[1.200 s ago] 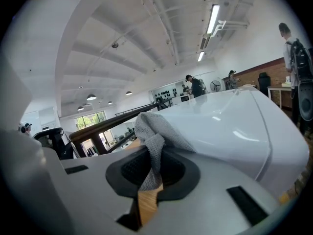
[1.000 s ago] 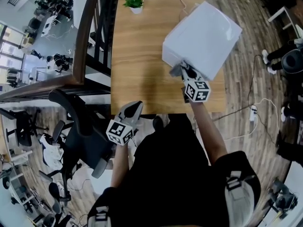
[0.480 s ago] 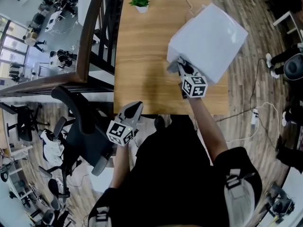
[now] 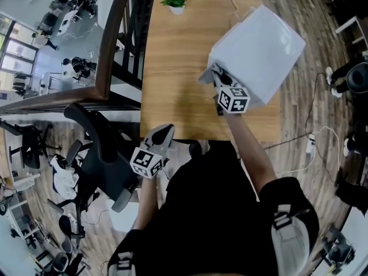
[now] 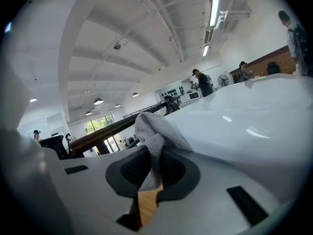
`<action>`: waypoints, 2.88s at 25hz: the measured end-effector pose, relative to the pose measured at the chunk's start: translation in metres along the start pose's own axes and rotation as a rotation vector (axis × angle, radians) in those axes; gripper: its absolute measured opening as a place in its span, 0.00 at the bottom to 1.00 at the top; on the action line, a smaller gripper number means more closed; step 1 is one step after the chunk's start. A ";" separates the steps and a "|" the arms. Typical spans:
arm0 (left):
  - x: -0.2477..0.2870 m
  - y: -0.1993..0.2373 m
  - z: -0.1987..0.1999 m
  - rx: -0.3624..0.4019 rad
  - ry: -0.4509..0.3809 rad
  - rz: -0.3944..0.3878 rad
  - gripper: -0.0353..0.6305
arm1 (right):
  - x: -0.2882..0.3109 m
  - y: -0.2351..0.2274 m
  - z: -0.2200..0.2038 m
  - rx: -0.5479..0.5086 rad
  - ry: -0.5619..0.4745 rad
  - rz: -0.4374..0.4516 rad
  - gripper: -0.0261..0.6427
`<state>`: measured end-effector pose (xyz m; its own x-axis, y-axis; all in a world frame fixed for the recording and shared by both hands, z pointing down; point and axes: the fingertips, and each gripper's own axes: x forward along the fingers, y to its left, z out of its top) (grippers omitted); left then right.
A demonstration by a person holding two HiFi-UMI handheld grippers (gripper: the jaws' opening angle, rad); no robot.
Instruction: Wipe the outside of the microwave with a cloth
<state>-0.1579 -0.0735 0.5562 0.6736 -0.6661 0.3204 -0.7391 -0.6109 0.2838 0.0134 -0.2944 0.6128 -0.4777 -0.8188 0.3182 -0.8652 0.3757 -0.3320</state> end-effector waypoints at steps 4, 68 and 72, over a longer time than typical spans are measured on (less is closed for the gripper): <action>-0.005 0.001 0.001 -0.003 -0.011 0.011 0.05 | 0.006 0.002 0.001 0.039 -0.010 -0.019 0.08; -0.007 -0.022 0.004 0.040 0.025 -0.054 0.05 | -0.021 -0.051 -0.066 0.340 0.019 -0.106 0.08; -0.007 -0.029 0.004 0.047 0.027 -0.079 0.05 | -0.038 -0.060 -0.068 0.369 0.009 -0.124 0.08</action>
<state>-0.1410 -0.0530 0.5423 0.7288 -0.6038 0.3229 -0.6822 -0.6810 0.2661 0.0734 -0.2560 0.6813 -0.3757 -0.8438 0.3832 -0.8042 0.0914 -0.5872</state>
